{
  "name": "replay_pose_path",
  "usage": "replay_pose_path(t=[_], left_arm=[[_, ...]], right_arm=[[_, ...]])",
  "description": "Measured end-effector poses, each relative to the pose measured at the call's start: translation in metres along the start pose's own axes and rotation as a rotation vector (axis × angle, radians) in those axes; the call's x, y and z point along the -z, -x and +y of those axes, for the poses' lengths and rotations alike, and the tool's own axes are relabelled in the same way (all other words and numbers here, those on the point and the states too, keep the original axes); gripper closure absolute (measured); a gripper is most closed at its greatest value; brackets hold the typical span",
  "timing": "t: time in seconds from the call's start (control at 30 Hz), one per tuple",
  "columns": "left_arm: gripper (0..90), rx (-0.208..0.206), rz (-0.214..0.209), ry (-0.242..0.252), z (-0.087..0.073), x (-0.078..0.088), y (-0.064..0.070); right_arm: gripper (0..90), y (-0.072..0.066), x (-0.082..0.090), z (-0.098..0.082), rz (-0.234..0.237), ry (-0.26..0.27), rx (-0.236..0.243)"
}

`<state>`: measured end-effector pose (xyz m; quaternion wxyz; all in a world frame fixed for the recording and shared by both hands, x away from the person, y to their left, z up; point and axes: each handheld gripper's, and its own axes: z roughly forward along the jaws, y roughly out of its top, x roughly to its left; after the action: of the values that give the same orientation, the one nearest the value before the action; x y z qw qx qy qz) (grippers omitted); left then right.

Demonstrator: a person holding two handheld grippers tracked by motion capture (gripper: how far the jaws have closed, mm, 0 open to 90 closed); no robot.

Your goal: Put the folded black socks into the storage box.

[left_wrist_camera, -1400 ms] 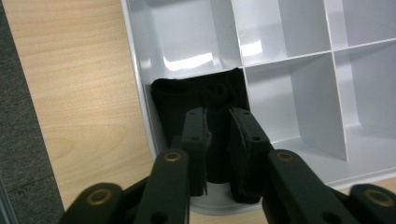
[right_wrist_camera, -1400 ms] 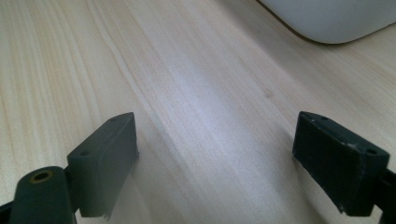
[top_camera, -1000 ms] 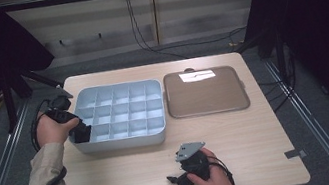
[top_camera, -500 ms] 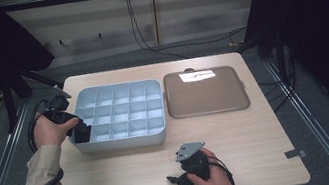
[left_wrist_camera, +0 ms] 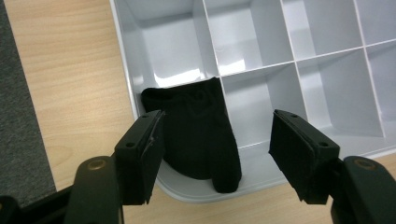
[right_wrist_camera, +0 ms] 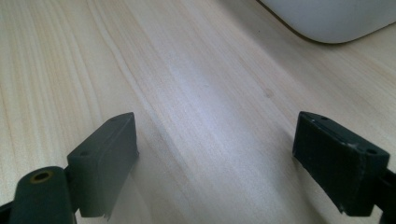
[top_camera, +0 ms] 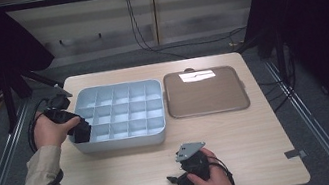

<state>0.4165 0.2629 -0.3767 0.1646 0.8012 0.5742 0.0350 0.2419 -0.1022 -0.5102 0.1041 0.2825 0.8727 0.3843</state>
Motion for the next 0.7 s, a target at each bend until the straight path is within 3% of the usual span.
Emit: replay_pose_path(t=[0.7], left_arm=[[30.9,-0.043,-0.040,0.019,-0.010,0.003,0.008]], right_arm=[[13.4,0.000,0.000,0.000,0.001,-0.001,0.001]])
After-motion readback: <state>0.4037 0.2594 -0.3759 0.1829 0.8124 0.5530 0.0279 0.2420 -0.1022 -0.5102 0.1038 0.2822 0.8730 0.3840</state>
